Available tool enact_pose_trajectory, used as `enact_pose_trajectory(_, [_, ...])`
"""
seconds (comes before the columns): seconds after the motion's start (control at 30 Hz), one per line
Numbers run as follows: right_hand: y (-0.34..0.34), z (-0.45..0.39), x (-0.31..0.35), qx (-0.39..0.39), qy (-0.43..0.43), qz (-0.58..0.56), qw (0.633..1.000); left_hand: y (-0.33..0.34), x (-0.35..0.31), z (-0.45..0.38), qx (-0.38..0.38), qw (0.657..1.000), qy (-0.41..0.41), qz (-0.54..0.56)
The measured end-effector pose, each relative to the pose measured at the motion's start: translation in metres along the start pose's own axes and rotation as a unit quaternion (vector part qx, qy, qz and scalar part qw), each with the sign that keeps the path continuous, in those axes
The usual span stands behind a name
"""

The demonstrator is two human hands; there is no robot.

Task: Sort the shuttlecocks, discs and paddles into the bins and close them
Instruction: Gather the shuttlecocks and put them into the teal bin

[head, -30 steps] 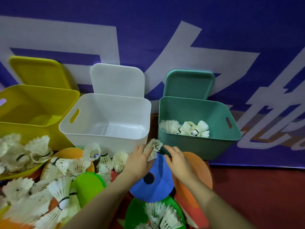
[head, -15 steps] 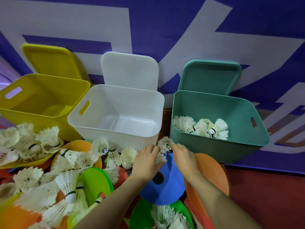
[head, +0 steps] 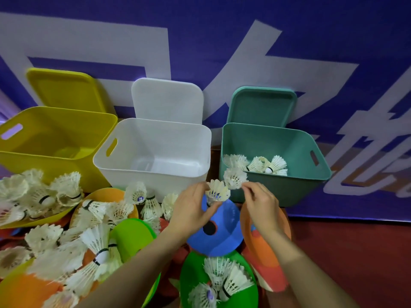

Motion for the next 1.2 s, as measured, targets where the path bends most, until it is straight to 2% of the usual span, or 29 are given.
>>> enact_pose_trajectory(0.07, [-0.015, -0.010, 0.004, -0.042, 0.010, -0.023, 0.999, -0.009, -0.009, -0.011, -0.029, 0.999, 0.029, 0.035])
enact_pose_trajectory(0.2, [-0.039, -0.038, 0.005, -0.095, 0.024, -0.021, 0.995, -0.016, -0.028, -0.050, -0.066, 0.994, 0.036, 0.078])
enact_pose_trajectory(0.33, [-0.057, -0.066, -0.003, -0.122, 0.059, 0.016, 0.991, -0.012, -0.047, -0.098, -0.051, 0.996, 0.026, 0.069])
enact_pose_trajectory(0.43, [-0.060, -0.085, -0.013, -0.091, 0.117, 0.004, 0.989, 0.002, -0.050, -0.130, 0.021, 0.999, -0.026, 0.024])
enact_pose_trajectory(0.57, [-0.053, -0.094, -0.026, -0.002, 0.161, 0.032, 0.986, 0.020, -0.041, -0.138, 0.177, 0.979, -0.072, -0.067])
enact_pose_trajectory(0.67, [-0.049, -0.085, -0.027, 0.051, 0.154, 0.073, 0.984, 0.018, -0.036, -0.124, 0.177, 0.978, -0.046, -0.101])
enact_pose_trajectory(0.8, [-0.045, -0.068, -0.020, 0.080, 0.139, 0.088, 0.983, 0.006, -0.033, -0.101, 0.168, 0.979, -0.004, -0.113])
enact_pose_trajectory(1.0, [-0.048, -0.015, 0.010, 0.114, 0.090, 0.039, 0.989, -0.024, -0.035, -0.054, 0.195, 0.977, 0.012, -0.083])
enact_pose_trajectory(1.2, [-0.052, 0.064, 0.029, 0.151, 0.092, -0.015, 0.984, -0.041, -0.037, 0.010, 0.259, 0.962, 0.040, -0.072])
Point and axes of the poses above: each hand's wrist, its own z-axis away from the middle knuckle, its own y-axis out of the palm, x = y × z, the point moved 1 cm from there along -z, towards the middle knuckle, and after that the axes turned 1 degree about z, right-handed, at the moved point
